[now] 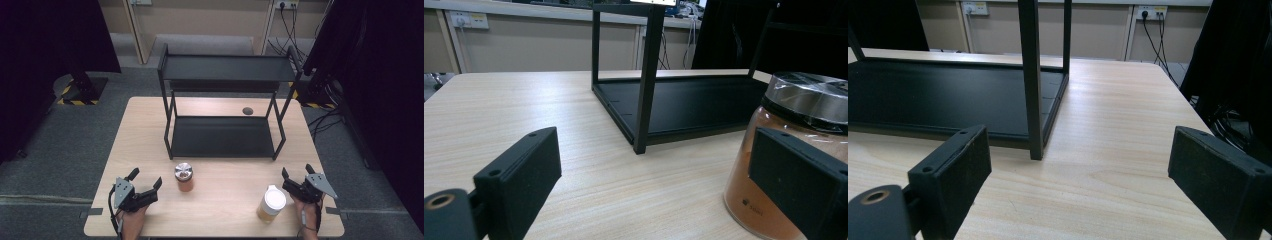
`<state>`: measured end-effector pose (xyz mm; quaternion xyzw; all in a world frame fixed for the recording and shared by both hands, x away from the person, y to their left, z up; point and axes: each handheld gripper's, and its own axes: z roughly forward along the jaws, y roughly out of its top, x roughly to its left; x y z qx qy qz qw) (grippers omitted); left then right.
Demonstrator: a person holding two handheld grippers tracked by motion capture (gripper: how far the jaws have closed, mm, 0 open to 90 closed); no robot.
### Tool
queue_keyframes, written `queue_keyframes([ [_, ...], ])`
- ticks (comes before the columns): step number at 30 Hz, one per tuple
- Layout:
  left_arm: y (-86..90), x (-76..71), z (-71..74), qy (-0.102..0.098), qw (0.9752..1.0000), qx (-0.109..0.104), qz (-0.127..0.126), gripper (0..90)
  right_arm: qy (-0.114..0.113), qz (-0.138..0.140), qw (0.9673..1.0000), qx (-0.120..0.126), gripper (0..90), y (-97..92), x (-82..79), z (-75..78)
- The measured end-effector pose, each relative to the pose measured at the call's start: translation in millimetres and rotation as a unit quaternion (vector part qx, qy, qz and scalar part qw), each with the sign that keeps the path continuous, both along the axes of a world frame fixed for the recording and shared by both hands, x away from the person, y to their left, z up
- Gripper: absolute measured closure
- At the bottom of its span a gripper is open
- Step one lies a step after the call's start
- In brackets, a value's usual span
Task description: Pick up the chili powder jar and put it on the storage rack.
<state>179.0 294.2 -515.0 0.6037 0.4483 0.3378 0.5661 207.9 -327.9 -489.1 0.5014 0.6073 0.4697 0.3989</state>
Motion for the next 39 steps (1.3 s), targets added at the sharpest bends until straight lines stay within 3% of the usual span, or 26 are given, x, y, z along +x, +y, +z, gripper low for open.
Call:
queue_keyframes([
  [17, 4.8, 1.8, -0.4, 0.003, 0.9999, -0.010, -0.011, 5.8, 0.002, 0.002, 1.0000, 0.000, 10.2, -0.8, 0.7, 0.5],
  [21, 9.0, 5.0, 1.7, 0.014, 0.9995, -0.019, -0.021, 5.9, 0.003, 0.003, 1.0000, 0.000, 10.4, -1.1, 1.2, 1.0],
  [25, 11.7, 7.8, 4.1, 0.010, 0.9989, -0.022, -0.039, 5.2, 0.006, 0.005, 1.0000, 0.001, 10.6, -1.8, 2.1, 1.9],
  [31, 8.0, 11.3, 14.9, 0.011, 0.9975, 0.000, -0.070, 6.1, 0.009, 0.006, 0.9999, 0.002, 10.9, -2.6, 3.0, 2.6],
  [39, 7.3, 14.3, 28.1, 0.021, 0.9931, 0.025, -0.113, 5.4, 0.008, 0.008, 0.9999, 0.004, 11.0, -3.3, 2.7, 2.3],
])
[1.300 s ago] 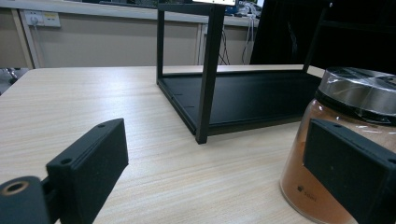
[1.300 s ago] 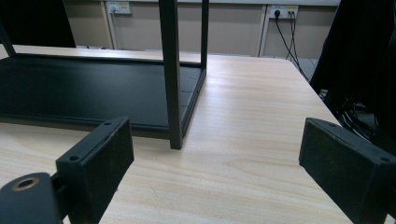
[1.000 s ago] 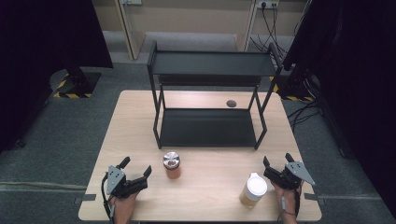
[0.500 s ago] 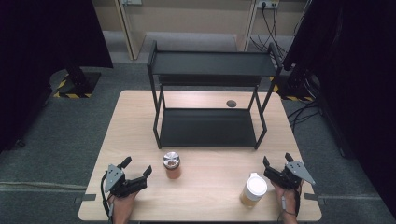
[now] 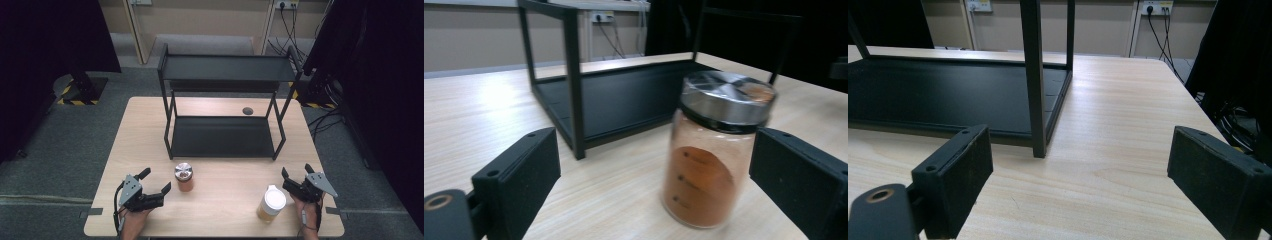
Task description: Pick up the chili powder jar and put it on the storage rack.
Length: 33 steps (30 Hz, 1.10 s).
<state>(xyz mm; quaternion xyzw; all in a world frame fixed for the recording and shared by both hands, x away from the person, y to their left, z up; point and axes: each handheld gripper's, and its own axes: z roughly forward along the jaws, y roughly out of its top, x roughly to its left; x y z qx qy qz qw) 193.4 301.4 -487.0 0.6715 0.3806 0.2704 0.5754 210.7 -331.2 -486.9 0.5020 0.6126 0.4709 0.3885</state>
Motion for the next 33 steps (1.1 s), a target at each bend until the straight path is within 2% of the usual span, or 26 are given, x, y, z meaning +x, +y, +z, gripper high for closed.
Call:
queue_keyframes([
  [4, 0.8, 3.1, 3.9, 0.003, 0.9996, 0.013, -0.024, 5.1, -0.001, 0.001, 1.0000, -0.002, 11.1, 0.1, -0.2, -0.3],
  [10, -3.3, 10.1, 6.0, 0.012, 0.9987, 0.018, -0.046, 5.2, -0.002, 0.000, 1.0000, -0.002, 11.1, 0.5, -0.4, -0.4],
  [24, -32.8, 36.7, 14.3, 0.043, 0.9946, 0.067, -0.067, 6.2, -0.002, 0.002, 1.0000, 0.002, 11.3, -1.2, -0.3, -0.6],
  [33, -38.7, 48.7, 12.6, 0.059, 0.9936, 0.061, -0.074, 6.7, 0.000, 0.004, 1.0000, 0.002, 11.2, -1.8, 0.2, -0.3],
])
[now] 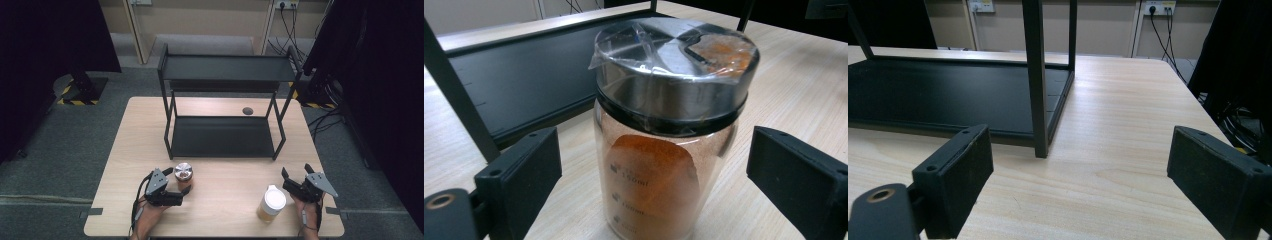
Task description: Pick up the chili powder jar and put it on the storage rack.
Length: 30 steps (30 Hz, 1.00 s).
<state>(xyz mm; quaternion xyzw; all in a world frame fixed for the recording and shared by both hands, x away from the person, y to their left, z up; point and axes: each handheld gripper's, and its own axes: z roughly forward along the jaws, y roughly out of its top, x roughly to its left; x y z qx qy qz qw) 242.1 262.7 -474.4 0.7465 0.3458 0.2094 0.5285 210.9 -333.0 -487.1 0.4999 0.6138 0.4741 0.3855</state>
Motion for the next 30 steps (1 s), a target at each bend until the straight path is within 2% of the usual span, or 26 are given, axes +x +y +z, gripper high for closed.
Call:
queue_keyframes([
  [10, -12.2, 8.2, 1.2, 0.008, 0.9998, 0.015, -0.003, 10.2, 0.000, 0.001, 1.0000, -0.001, 11.2, -0.1, 0.3, 0.2],
  [23, -14.8, 12.9, 0.7, 0.021, 0.9997, 0.013, 0.007, 14.9, 0.002, 0.002, 1.0000, -0.002, 11.3, -0.3, 0.9, 0.9],
  [30, -14.0, 14.2, 0.6, 0.023, 0.9997, 0.009, 0.003, 24.8, 0.004, 0.001, 1.0000, -0.002, 11.3, 0.1, 1.1, 1.2],
])
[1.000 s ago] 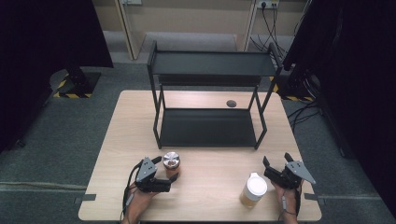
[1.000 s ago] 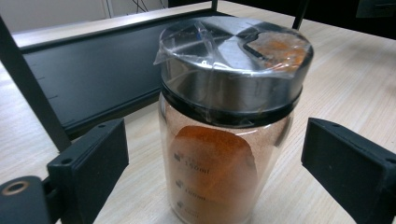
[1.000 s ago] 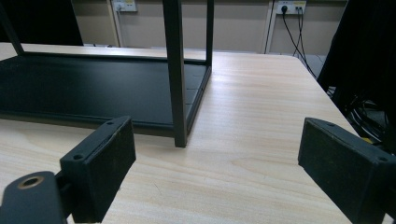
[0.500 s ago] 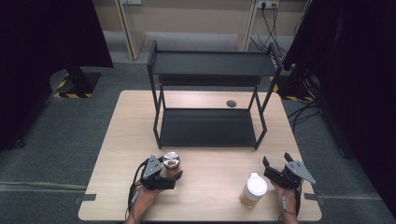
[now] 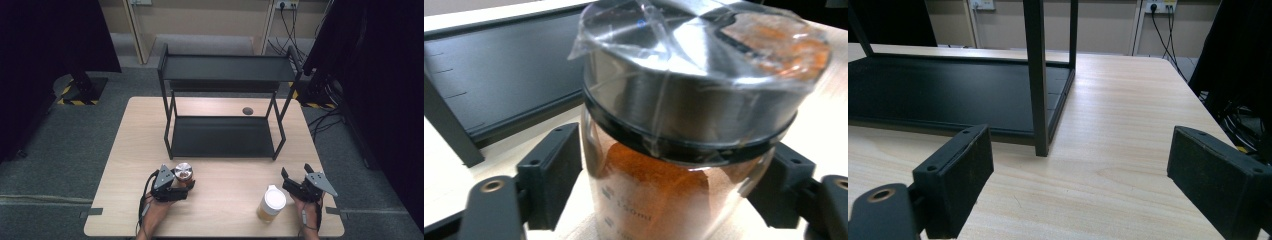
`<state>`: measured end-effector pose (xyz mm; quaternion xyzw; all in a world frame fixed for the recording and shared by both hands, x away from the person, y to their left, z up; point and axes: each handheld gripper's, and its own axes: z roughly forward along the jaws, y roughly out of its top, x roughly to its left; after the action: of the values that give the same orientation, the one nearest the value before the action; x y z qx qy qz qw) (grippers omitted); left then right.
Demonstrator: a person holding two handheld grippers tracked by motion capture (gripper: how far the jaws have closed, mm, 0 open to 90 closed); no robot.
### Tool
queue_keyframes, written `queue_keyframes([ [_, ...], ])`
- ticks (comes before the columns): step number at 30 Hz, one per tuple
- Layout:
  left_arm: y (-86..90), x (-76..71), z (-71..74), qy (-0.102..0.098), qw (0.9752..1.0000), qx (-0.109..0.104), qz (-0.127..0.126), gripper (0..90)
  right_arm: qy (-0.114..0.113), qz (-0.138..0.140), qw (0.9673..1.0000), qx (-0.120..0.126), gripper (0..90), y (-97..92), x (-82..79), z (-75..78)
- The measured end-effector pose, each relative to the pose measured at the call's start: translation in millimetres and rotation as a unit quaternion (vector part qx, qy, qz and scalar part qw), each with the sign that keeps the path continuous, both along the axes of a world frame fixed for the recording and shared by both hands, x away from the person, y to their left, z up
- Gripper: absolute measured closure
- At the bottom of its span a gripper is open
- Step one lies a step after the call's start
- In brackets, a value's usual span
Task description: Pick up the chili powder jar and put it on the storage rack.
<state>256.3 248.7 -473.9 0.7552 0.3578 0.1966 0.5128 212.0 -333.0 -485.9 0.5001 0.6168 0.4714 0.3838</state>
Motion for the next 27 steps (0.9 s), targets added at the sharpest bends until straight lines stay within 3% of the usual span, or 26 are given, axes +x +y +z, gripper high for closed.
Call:
queue_keyframes([
  [3, -1.5, -1.0, 0.1, -0.003, 1.0000, 0.003, -0.001, 28.7, 0.001, 0.000, 1.0000, 0.001, 11.3, -0.1, 0.1, 0.1],
  [14, -5.8, -2.0, 4.0, -0.001, 0.9999, 0.012, 0.006, 29.8, 0.001, 0.000, 1.0000, 0.001, 11.3, 0.0, 0.1, 0.2],
  [21, -5.8, -1.9, 4.0, 0.005, 0.9999, 0.003, 0.011, 30.1, 0.000, 0.000, 1.0000, 0.000, 11.3, -0.1, 0.0, 0.0],
  [27, -7.7, -3.9, 4.5, 0.002, 0.9998, 0.008, 0.016, 30.1, 0.001, 0.001, 1.0000, -0.001, 11.3, 0.1, 0.2, 0.4],
])
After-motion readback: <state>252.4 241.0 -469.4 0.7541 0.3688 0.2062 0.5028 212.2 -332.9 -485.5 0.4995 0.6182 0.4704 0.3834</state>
